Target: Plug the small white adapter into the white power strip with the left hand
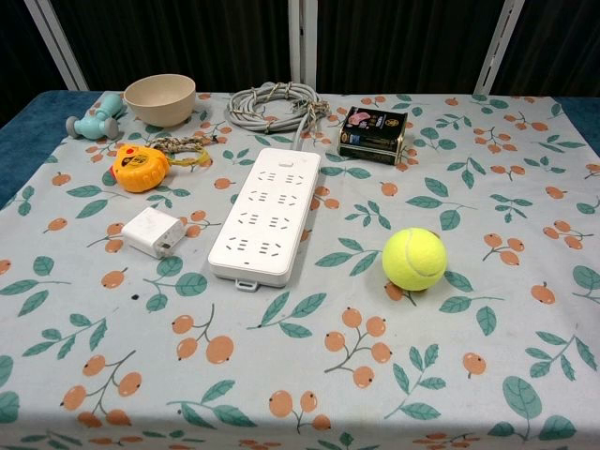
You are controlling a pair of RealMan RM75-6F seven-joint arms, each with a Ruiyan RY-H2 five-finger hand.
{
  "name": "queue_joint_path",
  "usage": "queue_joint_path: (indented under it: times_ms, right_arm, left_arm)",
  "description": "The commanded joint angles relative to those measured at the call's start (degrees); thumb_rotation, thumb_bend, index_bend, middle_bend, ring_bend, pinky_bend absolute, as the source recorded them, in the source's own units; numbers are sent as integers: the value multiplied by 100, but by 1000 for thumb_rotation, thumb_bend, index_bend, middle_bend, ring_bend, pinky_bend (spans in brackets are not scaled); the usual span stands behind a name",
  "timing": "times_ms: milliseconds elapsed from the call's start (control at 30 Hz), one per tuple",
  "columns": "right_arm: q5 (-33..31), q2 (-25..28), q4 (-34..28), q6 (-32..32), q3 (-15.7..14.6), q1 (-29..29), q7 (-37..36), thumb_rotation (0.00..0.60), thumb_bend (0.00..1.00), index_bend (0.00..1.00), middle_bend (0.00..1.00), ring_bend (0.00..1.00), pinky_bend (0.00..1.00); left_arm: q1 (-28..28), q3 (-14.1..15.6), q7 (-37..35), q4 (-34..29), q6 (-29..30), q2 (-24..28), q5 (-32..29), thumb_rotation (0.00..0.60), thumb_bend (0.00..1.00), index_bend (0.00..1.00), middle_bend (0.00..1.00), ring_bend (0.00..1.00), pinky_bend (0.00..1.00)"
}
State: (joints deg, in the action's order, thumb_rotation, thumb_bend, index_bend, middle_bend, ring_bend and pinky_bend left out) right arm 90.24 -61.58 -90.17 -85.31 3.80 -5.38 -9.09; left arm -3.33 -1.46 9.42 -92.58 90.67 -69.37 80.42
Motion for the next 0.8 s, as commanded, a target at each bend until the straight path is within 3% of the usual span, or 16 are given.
queue_joint_path:
  times_ms: [33,200,367,600,800]
  right_arm:
    - [0,-4,15,75,20,-76,0,600,64,27,84,0,0]
    - [13,11,33,17,19,-69,-37,600,65,27,84,0,0]
    - [22,71,26,-179,102,-45,-10,600,64,27,77,0,0]
    - [13,166,-98,-219,127,-52,104,600,64,27,77,0,0]
    - [-52,181,-145,-170,104,-44,152,600,64,27,75,0,0]
  left_arm:
    - [15,8,99,-55,-43,-5,-4,600,235,232,230,96,0]
    - [-15,26,131,-100,-85,-5,168,600,235,232,231,96,0]
    - [-408,-21,132,-173,-421,-50,665,600,236,258,259,96,0]
    - [-1466,-70,-4,11,-1668,-488,1331,600,246,284,273,96,0]
    - [-2309,-141,-329,710,-2687,-1088,1474,600,248,280,273,96,0]
